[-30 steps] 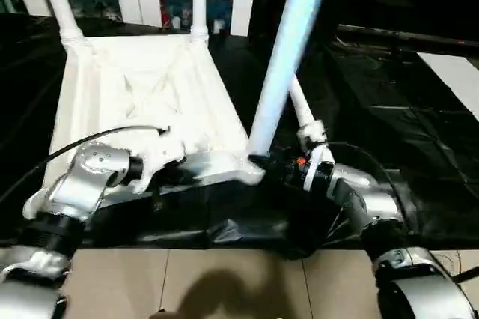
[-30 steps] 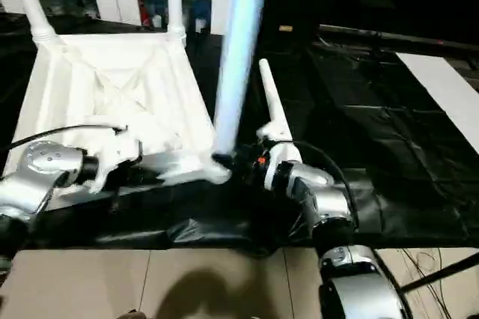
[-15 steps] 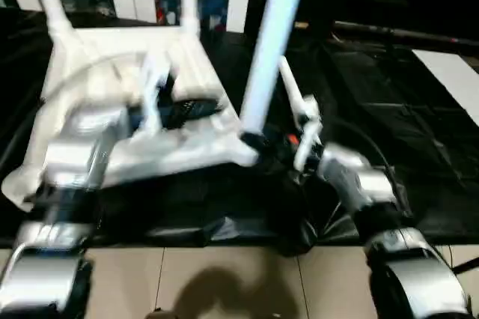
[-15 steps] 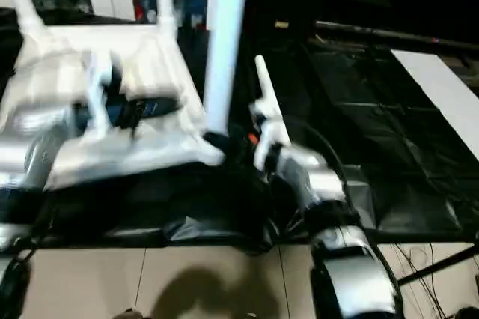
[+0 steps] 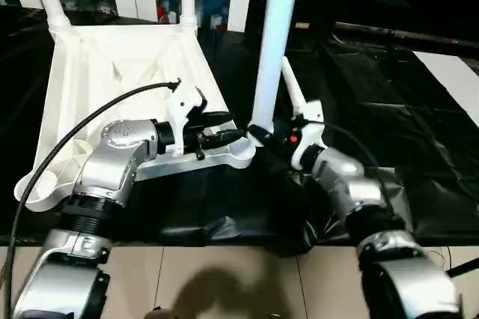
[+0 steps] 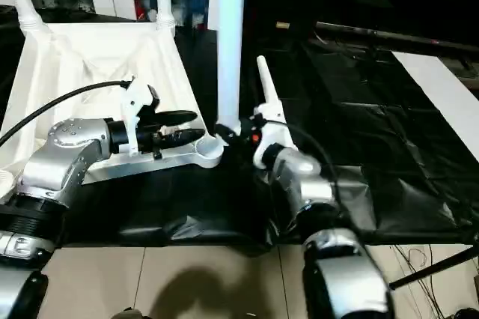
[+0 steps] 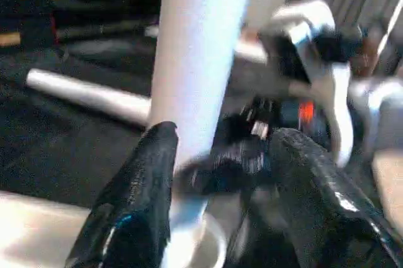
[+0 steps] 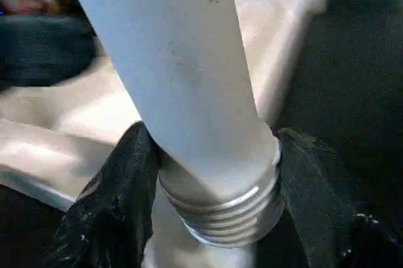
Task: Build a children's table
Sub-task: Insert table leg to table base
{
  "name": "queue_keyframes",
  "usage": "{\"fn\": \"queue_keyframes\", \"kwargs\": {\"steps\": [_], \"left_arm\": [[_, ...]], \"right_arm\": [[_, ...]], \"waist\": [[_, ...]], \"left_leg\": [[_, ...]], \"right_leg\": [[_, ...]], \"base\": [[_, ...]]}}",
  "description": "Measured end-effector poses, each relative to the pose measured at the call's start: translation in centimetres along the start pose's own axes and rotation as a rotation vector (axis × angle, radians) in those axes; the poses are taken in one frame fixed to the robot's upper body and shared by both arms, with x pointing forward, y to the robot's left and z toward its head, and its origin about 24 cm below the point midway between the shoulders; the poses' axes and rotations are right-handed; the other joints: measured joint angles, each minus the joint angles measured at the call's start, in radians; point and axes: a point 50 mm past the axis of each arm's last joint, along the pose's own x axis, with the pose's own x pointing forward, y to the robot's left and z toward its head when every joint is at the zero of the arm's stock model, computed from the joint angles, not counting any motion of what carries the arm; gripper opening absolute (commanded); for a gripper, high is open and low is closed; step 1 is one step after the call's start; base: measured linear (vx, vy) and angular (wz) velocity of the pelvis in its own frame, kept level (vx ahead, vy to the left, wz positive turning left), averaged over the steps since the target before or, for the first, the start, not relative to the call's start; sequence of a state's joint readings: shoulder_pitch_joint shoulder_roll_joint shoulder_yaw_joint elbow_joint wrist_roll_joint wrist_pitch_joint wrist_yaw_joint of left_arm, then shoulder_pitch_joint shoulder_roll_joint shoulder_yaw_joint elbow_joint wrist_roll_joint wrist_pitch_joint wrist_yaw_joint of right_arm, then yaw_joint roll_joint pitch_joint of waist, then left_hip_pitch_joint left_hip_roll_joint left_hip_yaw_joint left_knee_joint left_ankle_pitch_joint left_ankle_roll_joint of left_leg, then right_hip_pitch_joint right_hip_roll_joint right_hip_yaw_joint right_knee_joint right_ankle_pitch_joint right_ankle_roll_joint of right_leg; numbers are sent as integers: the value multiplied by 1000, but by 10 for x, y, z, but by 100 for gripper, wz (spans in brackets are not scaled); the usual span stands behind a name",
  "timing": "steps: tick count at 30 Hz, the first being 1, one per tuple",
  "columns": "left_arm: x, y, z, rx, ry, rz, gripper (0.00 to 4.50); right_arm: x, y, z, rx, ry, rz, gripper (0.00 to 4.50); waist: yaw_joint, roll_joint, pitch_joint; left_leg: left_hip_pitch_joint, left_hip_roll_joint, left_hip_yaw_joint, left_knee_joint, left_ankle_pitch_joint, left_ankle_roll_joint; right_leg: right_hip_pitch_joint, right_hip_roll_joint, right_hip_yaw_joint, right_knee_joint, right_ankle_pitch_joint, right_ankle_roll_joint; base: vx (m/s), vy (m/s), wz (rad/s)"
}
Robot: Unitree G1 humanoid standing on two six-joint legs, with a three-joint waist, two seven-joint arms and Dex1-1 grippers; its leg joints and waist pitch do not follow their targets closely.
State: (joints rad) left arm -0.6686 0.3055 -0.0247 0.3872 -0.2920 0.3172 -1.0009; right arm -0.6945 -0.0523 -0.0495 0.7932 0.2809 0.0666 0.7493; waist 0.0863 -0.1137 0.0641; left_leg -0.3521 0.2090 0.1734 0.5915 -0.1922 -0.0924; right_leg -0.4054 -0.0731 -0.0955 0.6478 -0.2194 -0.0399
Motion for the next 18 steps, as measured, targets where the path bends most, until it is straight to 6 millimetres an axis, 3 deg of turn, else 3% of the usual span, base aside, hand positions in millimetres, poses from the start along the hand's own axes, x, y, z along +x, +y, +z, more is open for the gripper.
{"fn": "queue_keyframes", "kwargs": {"steps": [5, 11, 15, 18], "left_arm": [[7, 1, 28, -73, -147, -35, 327], [17, -8, 37, -178, -242, -110, 367], [19, -8, 40, -193, -268, -104, 374], [14, -2, 43, -206, -286, -41, 340]], "right_arm": [[3, 11, 10, -54, 39, 135, 252], [3, 22, 2, -78, 109, 194, 252], [3, 23, 5, -79, 115, 197, 252], [3, 23, 9, -53, 100, 199, 252]], "waist": [[2, 0, 0], [2, 0, 0], [1, 0, 0], [2, 0, 0]], "left_leg": [[1, 0, 0, 0, 1, 1], [0, 0, 0, 0, 1, 1], [1, 0, 0, 0, 1, 0], [1, 0, -1, 0, 1, 0]], "right_leg": [[1, 0, 0, 0, 0, 0], [1, 0, 0, 0, 0, 0], [1, 0, 0, 0, 1, 0], [1, 0, 0, 0, 1, 0]], "base": [[0, 0, 0], [0, 0, 0], [0, 0, 0], [0, 0, 0]]}}
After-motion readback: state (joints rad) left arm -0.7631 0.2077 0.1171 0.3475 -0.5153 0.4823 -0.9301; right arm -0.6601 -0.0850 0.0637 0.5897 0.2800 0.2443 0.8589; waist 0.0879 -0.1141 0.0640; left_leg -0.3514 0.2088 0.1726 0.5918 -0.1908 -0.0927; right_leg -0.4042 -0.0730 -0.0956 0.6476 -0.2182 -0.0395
